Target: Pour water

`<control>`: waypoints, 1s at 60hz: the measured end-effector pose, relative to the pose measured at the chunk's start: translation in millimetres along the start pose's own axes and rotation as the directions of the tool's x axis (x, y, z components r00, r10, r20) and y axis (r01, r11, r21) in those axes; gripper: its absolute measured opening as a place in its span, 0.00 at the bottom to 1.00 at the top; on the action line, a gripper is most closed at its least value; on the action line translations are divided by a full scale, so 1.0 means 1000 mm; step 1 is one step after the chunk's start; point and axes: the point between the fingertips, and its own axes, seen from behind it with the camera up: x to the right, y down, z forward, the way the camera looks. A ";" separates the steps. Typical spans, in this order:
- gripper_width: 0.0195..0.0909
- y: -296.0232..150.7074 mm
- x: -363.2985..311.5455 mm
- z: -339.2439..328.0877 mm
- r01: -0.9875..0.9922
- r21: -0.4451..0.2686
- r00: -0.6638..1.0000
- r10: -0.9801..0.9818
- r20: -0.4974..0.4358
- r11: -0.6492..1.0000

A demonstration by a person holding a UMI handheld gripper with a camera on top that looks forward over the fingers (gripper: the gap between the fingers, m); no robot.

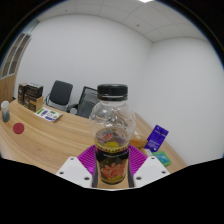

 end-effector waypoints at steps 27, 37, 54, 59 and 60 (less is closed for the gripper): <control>0.30 -0.248 -0.252 -0.033 0.845 0.101 0.531 -0.797 -0.287 0.526; 0.29 -0.257 -0.381 -0.026 0.991 0.092 0.124 -0.931 -0.343 0.098; 0.29 -0.213 -0.473 -0.002 0.946 0.041 -0.293 -0.903 -0.315 -0.321; 0.29 -0.208 -0.471 -0.001 0.960 0.058 -0.246 -0.926 -0.287 -0.273; 0.29 -0.208 -0.470 -0.001 0.964 0.059 -0.233 -0.930 -0.284 -0.260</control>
